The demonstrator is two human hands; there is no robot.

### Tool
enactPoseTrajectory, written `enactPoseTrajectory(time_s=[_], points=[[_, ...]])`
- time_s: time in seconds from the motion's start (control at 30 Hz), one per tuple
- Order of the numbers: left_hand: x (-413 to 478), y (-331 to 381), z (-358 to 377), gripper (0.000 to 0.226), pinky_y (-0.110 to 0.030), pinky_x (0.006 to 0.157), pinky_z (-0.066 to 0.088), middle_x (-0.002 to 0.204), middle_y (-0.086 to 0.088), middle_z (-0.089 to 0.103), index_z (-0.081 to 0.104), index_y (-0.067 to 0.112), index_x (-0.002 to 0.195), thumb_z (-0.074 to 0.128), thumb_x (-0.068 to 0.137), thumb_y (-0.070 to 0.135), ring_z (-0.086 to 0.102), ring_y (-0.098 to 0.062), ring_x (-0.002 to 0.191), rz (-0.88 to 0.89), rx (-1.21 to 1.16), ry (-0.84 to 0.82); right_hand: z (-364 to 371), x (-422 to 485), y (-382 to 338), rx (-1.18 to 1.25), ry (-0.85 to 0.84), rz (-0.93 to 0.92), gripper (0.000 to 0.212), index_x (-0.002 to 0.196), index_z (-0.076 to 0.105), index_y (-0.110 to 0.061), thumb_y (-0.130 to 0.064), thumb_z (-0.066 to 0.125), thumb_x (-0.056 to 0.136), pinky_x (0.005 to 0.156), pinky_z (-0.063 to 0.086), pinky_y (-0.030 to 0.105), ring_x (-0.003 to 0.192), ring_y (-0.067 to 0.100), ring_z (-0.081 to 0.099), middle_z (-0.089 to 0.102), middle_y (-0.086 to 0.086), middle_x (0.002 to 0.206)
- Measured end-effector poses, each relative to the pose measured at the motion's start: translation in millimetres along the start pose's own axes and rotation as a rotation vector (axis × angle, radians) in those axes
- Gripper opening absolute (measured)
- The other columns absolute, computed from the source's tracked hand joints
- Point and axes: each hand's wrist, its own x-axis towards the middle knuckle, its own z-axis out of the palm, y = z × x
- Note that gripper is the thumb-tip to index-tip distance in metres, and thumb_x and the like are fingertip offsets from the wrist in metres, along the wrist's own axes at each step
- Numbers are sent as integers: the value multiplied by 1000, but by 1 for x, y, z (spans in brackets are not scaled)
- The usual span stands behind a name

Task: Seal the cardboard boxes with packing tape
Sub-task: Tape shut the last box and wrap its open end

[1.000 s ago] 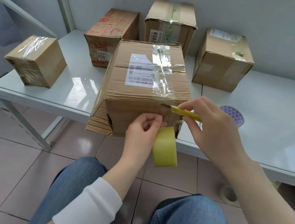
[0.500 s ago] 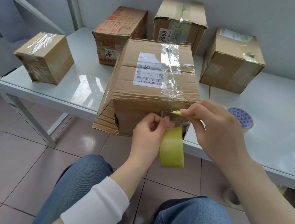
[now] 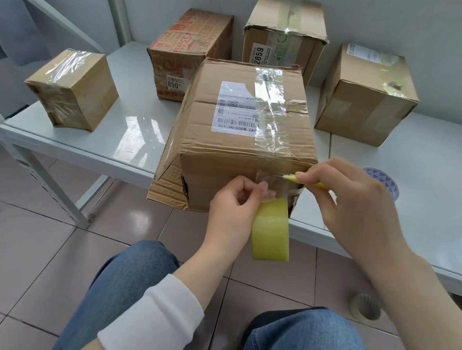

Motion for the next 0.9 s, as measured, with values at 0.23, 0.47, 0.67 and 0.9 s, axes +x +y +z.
enactPoseTrajectory(time_s=[0.23,0.47,0.67,0.9], points=[[2,-4,-3,24,-30,79,50,77,8,74,55,18,69,59,93,19,67,-13,85,4,-29,-32,-20,-15,16,-49,-17,122,4,84,69,-10,-10,66,81,49,47,28,62,24,59,65,3,79],[0,-2,-7,24,-28,79,50,77,9,74,55,15,69,58,93,17,67,-12,85,-28,-3,-103,-3,21,-9,212,31,321,17,102,61,-10,-10,64,85,66,37,8,76,1,55,60,-13,86],[-20,2,-17,23,-35,87,48,80,10,73,56,19,70,60,92,17,65,-14,91,-1,73,-189,-8,24,-12,237,23,414,14,98,60,-18,-15,65,86,61,38,10,68,4,55,60,-15,79],[-10,55,-10,19,-35,80,48,80,4,71,62,33,66,63,85,28,61,-13,82,148,24,-303,-39,21,-31,1031,-123,758,28,98,58,-22,-39,58,77,56,38,18,67,1,53,60,-8,85]])
